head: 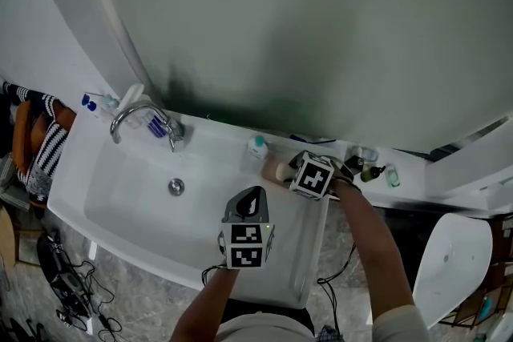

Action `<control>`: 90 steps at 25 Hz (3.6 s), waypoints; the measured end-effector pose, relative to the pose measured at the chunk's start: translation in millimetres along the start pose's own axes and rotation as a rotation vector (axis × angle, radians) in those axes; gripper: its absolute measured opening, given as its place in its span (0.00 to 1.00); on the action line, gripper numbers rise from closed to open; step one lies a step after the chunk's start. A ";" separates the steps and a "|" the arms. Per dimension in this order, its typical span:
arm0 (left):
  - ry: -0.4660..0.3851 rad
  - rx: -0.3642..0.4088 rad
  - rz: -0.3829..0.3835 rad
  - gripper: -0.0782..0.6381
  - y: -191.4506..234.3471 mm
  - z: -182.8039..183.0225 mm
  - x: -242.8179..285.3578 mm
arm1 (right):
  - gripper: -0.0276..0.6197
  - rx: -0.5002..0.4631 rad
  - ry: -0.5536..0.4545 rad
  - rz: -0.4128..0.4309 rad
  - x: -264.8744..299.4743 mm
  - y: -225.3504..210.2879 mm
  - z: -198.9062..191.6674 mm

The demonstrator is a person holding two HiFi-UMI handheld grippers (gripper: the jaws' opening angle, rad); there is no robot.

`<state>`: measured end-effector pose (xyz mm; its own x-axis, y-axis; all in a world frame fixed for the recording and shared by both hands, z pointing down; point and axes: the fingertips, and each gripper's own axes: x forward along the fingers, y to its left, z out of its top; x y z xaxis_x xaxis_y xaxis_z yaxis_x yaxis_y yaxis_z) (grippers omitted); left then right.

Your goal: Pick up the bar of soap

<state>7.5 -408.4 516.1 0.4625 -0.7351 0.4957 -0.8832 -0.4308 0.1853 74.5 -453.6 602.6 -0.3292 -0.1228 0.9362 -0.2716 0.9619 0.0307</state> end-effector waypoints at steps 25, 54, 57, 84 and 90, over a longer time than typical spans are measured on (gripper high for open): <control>-0.019 0.032 -0.019 0.12 -23.0 -24.3 -61.3 | 0.37 0.103 0.019 0.031 -5.5 110.4 -16.7; -0.001 0.025 0.021 0.12 -24.6 -42.4 -74.0 | 0.37 0.069 0.129 0.127 29.2 148.1 -33.6; 0.005 0.027 0.018 0.12 -27.8 -44.1 -73.3 | 0.37 0.063 0.140 0.133 29.7 146.6 -34.7; -0.014 0.000 0.047 0.12 -21.5 -40.7 -75.1 | 0.38 0.210 -0.131 0.083 -23.0 129.1 -11.0; -0.025 -0.011 0.042 0.12 -24.3 -37.3 -75.4 | 0.38 0.354 -0.310 -0.005 -53.5 131.5 -12.0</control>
<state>-8.8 -323.0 505.8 0.4263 -0.7653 0.4823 -0.9028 -0.3932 0.1741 67.3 -317.6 560.7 -0.5672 -0.2463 0.7859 -0.5476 0.8255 -0.1365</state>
